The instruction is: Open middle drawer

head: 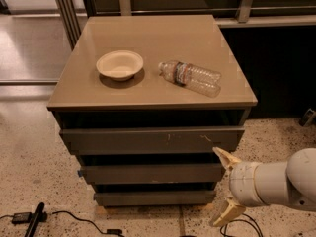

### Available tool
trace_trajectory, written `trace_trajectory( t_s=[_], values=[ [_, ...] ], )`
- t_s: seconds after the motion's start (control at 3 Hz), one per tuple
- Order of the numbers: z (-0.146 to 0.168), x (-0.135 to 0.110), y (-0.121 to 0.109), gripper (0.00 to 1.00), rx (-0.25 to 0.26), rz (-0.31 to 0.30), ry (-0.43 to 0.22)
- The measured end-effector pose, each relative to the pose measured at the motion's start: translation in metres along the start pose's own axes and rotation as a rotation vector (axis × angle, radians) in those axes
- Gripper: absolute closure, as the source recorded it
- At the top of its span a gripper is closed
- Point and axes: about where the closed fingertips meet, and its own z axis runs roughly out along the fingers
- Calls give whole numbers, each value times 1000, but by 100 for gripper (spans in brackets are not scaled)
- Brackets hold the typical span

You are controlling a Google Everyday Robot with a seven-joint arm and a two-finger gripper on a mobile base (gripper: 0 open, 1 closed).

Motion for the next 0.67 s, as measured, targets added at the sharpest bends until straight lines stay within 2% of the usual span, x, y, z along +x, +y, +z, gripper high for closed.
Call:
trace_trajectory(
  t_s=[0.33,0.67],
  values=[
    [31,22,-1,0,38,21,-5],
    [103,63,-34,0,62,32,11]
  ],
)
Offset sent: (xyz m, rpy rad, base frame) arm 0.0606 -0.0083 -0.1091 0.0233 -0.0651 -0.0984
